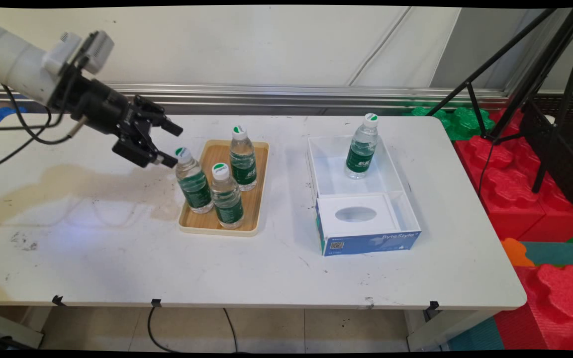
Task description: Pick up the green bottle from the white box
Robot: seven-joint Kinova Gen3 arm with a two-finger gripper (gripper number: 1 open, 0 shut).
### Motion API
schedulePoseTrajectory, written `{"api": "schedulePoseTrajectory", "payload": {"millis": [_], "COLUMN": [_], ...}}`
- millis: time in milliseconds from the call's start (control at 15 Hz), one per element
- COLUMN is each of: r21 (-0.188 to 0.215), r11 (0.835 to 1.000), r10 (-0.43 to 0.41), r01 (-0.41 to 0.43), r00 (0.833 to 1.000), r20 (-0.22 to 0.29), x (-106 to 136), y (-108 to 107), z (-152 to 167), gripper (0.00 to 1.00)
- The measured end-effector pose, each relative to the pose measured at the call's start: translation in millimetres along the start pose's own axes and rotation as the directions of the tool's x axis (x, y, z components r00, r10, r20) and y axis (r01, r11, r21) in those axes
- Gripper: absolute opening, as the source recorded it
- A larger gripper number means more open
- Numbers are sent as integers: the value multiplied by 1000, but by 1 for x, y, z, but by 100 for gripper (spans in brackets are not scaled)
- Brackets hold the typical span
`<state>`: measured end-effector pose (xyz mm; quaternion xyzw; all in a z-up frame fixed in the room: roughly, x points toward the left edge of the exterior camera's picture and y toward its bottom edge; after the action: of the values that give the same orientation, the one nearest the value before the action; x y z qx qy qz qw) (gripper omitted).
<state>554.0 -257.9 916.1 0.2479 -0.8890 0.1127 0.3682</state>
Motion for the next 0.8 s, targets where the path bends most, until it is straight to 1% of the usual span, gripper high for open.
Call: {"api": "schedulePoseTrajectory", "payload": {"millis": [400,600,800], "r21": [4,7,16], "r11": [1000,1000,1000], "r10": [-9,-4,-2], "r01": [9,5,4], "r00": [998,995,991], "r20": [-64,-97,-133], "x": [29,46,66], "y": [3,2,0], "z": [-23,-26,-21], "gripper": [100,100,100]}}
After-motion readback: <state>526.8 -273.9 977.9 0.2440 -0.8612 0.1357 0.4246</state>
